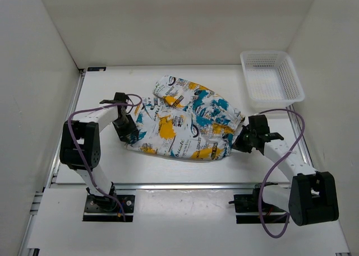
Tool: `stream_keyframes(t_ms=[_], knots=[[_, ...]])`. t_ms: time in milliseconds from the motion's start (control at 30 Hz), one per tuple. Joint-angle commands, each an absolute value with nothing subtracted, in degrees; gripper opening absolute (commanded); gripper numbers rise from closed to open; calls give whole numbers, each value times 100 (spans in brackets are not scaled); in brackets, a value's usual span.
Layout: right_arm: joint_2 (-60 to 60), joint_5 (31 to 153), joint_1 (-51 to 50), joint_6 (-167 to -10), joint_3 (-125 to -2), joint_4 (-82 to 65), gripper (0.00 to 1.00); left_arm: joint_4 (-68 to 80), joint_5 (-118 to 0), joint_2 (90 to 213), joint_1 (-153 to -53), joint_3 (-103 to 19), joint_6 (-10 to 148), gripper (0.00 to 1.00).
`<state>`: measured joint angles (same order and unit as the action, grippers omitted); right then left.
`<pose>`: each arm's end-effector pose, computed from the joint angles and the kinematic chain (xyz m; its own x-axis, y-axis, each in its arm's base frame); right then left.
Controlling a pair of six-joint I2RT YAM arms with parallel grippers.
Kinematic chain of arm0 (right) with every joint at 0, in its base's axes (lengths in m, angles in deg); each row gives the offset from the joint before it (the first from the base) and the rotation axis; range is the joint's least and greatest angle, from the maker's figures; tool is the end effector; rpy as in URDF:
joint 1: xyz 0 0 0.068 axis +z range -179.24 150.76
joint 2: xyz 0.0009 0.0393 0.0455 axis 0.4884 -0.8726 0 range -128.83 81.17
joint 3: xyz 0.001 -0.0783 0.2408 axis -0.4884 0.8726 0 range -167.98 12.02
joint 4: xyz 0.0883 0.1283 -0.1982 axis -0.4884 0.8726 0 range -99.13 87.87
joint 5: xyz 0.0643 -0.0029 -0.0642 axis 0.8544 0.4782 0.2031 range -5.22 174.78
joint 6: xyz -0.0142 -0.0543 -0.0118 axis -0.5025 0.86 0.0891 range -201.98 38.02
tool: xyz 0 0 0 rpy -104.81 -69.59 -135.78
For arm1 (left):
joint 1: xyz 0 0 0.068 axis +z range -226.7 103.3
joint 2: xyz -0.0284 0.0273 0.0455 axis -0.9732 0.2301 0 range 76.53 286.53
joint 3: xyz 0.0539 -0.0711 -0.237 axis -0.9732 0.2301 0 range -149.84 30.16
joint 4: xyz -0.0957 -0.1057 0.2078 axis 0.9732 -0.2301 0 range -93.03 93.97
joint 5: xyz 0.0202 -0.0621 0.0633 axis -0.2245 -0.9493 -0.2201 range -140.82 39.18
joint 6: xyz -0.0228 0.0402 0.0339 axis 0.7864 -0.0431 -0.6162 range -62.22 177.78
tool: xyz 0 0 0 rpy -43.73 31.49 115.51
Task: Fold and stack the shorts
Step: Flatten the shorts out
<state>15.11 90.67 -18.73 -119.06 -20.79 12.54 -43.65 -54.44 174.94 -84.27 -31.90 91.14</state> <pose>0.2119 0.0434 0.1640 -0.7862 0.4642 -0.4079 0.2942 0.8617 0.4135 0.2895 -0.0411 0.1498 -0.8993 -0.4341 -0.0533 -0.4268 0.8976 -0.1100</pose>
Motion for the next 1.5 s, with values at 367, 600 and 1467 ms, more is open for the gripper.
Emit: stream_keyframes(t_ms=[367, 600, 1467], knots=[[1710, 9031, -1904, -11766, -2190, 1443, 8, -4499, -4757, 17558, -8417, -3207, 9416, 88], [1325, 9461, -1904, -11643, -2190, 1170, 42, -4437, -5029, 17418, -8417, -3207, 9302, 10], [1491, 8837, -1851, -11318, -2761, 1531, 0, -5043, -5240, 16915, -8417, -4708, 9144, 10]])
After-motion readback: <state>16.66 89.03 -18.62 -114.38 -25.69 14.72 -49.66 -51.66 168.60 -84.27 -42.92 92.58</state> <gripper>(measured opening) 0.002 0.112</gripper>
